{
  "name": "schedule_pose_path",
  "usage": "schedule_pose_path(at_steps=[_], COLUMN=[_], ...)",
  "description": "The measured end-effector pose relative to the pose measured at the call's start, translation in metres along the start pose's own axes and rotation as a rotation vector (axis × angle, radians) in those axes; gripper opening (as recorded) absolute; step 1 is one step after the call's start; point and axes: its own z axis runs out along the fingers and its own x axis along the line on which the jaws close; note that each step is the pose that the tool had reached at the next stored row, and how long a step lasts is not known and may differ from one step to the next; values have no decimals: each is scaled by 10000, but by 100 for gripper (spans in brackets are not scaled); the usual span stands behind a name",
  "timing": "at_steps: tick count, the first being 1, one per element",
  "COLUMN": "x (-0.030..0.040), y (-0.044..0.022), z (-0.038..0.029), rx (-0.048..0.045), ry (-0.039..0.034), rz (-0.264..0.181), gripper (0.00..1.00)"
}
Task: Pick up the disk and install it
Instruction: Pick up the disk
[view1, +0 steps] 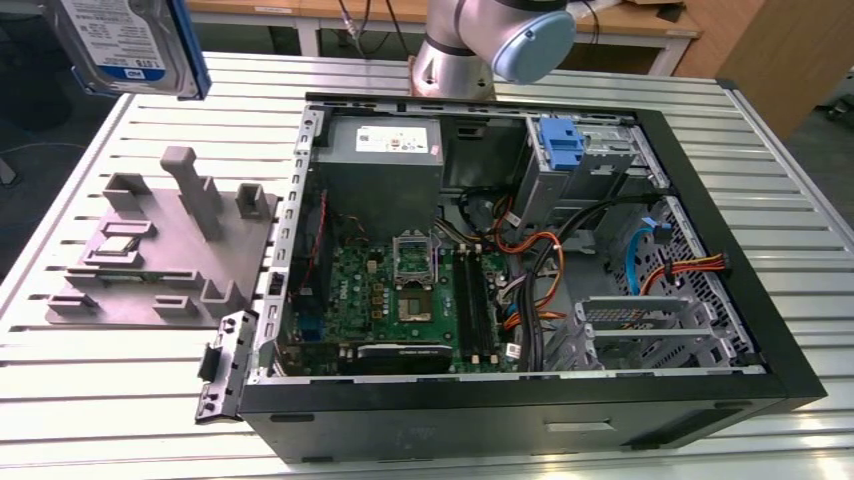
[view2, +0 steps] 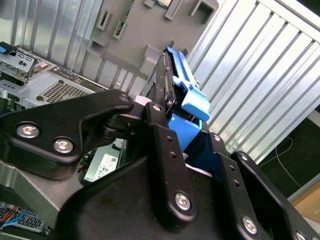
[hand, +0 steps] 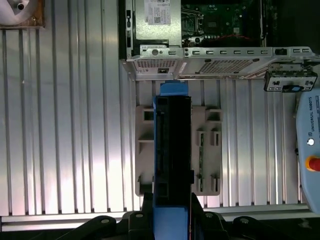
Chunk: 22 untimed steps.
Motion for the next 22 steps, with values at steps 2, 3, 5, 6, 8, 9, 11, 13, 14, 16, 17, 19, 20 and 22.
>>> schedule_pose_path(at_steps=[2, 3, 5, 6, 8, 9, 11, 13, 14, 16, 17, 19, 20, 22], x=[-32, -42, -47, -46, -45, -44, -42, -40, -40, -47, -59, -93, -113, -155], y=[1, 2, 14, 28, 64, 82, 120, 148, 154, 156, 157, 159, 160, 163], z=[3, 4, 5, 5, 5, 5, 6, 6, 6, 6, 7, 10, 11, 13], rx=[-1, -2, -2, -1, -1, -1, -1, -2, -2, -1, -1, -3, -3, -2], ry=[-3, -4, -5, -6, -6, -7, -6, -6, -7, -17, -19, -21, -24, -30], rz=[1, 0, 0, 1, 0, 1, 0, 1, 1, 0, 0, 0, 1, 0], gripper=[36, 36, 36, 36, 36, 36, 36, 36, 36, 36, 36, 36, 36, 36])
